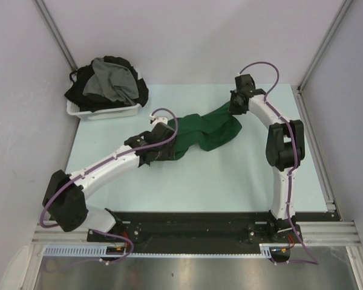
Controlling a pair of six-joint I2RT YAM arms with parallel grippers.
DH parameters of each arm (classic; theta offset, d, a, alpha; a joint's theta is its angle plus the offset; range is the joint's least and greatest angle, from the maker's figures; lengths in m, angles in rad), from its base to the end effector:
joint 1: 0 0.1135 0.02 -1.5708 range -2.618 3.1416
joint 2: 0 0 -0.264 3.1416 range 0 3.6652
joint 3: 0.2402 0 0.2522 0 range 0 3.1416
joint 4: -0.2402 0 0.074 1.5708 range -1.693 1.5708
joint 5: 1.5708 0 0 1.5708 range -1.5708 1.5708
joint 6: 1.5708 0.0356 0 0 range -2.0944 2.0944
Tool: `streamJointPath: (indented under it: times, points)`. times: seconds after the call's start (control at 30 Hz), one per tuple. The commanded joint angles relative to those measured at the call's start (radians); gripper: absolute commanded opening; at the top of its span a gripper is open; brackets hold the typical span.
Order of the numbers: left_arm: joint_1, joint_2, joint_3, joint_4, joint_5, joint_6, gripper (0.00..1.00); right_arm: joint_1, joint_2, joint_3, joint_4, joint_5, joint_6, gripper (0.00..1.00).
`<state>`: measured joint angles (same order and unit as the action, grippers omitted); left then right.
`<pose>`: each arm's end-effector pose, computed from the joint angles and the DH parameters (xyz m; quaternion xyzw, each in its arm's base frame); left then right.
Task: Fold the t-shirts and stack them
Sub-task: Flatten out the tshirt
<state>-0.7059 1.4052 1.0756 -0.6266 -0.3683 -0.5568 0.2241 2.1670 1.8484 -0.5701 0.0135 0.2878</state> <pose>0.2286 -0.1780 0.2638 0.0146 0.9386 -0.0346 0.3431 0.4766 0.1081 0.2271 0.0323 0.9418 0.0785 0.3252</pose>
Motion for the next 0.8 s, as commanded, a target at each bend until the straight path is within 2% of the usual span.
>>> streamJointPath:
  times: [0.0,0.2,0.47,0.77]
  points:
    - [-0.041,-0.002,-0.04,-0.021,0.002,-0.072,0.7,0.0,-0.065,-0.008,0.024,-0.03,0.011,0.0]
    - [-0.076,0.073,-0.017,-0.022,-0.015,-0.071,0.69,-0.014,-0.078,-0.029,0.03,-0.032,0.008,0.0]
    - [-0.092,0.176,0.078,-0.005,-0.024,-0.042,0.69,-0.1,-0.114,-0.101,0.05,-0.037,0.016,0.0]
    - [-0.093,0.207,0.133,-0.002,-0.047,0.012,0.69,-0.112,-0.093,-0.1,0.052,-0.064,0.021,0.0]
